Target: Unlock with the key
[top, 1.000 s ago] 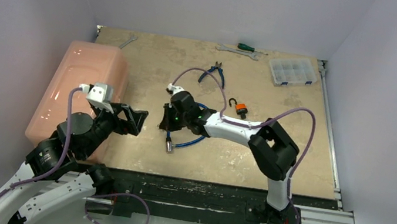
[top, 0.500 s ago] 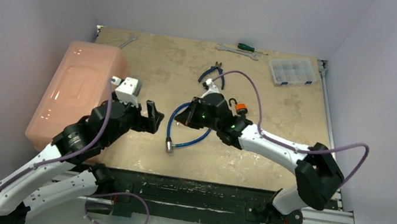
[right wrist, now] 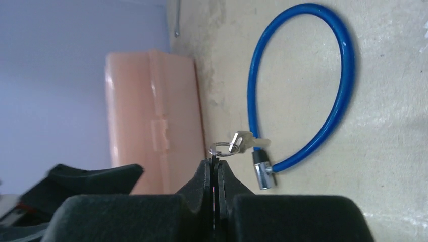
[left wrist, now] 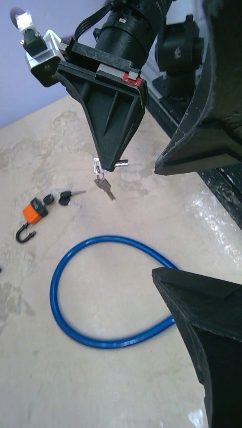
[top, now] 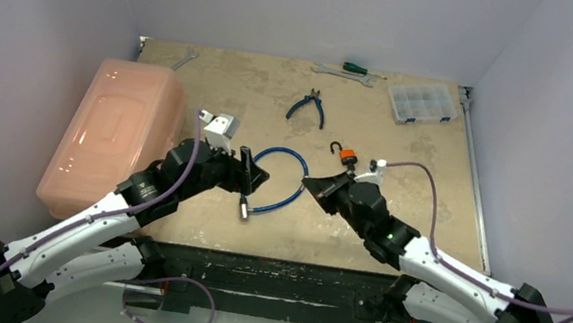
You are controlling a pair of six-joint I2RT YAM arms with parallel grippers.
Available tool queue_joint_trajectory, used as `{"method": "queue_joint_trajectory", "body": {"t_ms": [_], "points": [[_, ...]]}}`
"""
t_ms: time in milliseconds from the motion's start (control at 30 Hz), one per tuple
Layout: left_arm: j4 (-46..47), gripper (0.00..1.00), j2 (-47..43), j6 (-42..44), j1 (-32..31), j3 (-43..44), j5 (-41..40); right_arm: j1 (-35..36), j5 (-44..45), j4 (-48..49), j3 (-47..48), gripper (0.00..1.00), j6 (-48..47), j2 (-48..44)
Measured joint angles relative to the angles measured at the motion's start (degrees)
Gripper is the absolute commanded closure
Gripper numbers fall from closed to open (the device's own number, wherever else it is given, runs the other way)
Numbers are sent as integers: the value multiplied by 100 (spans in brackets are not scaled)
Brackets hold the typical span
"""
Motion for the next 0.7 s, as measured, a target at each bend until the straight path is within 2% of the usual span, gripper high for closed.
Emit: {"method": "queue_joint_trajectory", "body": {"t_ms": [267,567,700], "points": [[1287,41,658,-562,-2,-289,892,-2,599,280,-791,100,1023,-1200],[2601,51,1158,-1102,-50,-398,1539,0,857,481,-1091,100,1513,-1650],[2964,53,1303,-1217,-212,-398,1631,-2,868,535,-1091,100,1585,-1670]]}}
